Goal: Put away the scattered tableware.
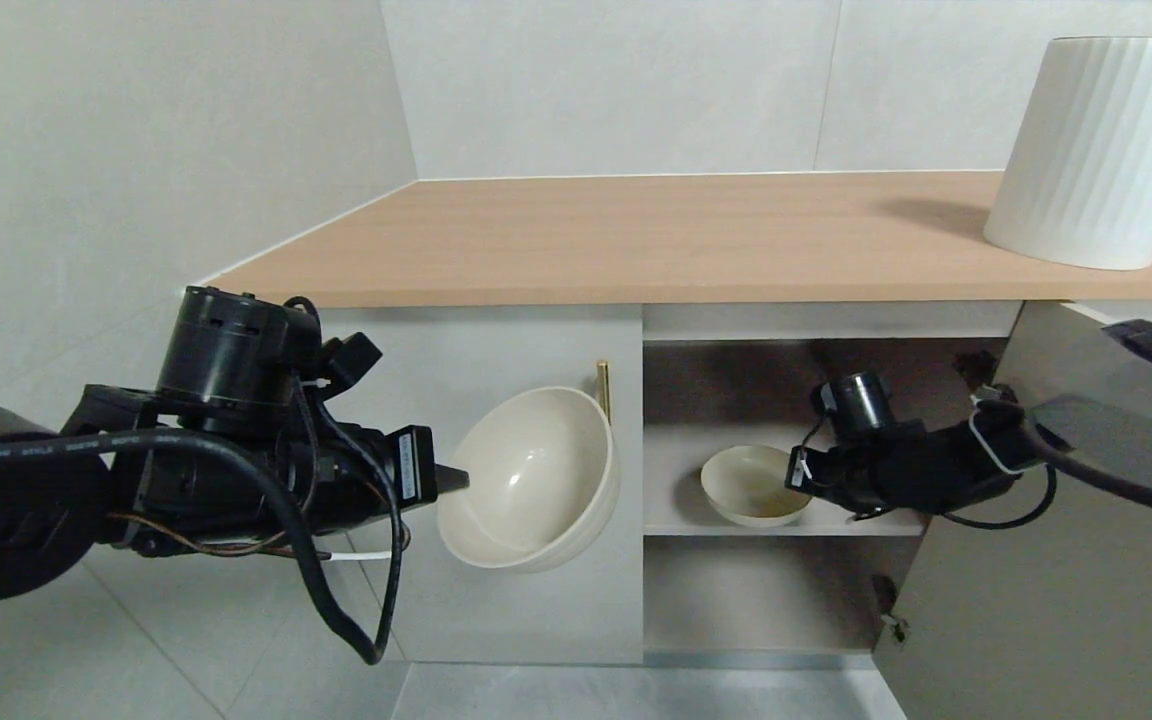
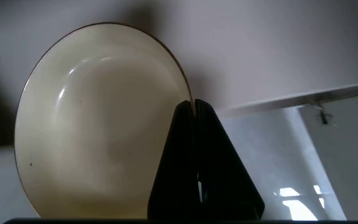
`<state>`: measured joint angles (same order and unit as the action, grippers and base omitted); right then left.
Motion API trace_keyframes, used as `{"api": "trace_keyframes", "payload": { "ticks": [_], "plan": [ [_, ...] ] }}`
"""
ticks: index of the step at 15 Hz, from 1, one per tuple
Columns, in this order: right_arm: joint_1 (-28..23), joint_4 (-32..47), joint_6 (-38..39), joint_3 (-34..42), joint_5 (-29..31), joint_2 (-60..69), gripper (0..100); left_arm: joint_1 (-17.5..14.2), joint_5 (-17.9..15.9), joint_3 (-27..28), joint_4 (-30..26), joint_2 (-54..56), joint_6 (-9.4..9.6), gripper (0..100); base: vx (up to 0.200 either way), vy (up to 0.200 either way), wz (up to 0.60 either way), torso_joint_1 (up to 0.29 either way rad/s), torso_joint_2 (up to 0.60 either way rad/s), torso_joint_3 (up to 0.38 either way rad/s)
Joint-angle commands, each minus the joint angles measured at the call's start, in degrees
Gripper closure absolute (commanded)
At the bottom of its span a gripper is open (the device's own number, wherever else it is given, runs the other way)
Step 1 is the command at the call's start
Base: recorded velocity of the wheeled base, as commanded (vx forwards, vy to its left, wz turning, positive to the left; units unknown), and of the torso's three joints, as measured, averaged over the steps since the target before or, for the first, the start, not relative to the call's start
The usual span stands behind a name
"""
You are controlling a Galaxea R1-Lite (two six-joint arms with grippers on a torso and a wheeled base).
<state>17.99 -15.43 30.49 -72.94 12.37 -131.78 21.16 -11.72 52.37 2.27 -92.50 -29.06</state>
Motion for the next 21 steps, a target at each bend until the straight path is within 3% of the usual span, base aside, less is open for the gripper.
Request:
{"api": "trace_keyframes", "payload": {
  "ticks": [1,9,21],
  "plan": [
    [-1.03,-0.12,0.1,-3.44,1.6,-6.74,100,0.02,-0.06,0.01,0.02,-0.31,-0.03,100,0.0,0.0,0.0,0.0,0.0,0.0],
    [-2.17,-0.3,0.89,-9.94,7.58,-12.89,100,0.9,0.11,-0.16,0.02,-1.01,-0.21,100,0.0,0.0,0.0,0.0,0.0,0.0],
    [-2.35,-0.3,3.35,-15.48,10.13,-15.26,100,0.99,0.11,-0.25,0.02,-1.45,-0.21,100,0.0,0.0,0.0,0.0,0.0,0.0]
  ]
}}
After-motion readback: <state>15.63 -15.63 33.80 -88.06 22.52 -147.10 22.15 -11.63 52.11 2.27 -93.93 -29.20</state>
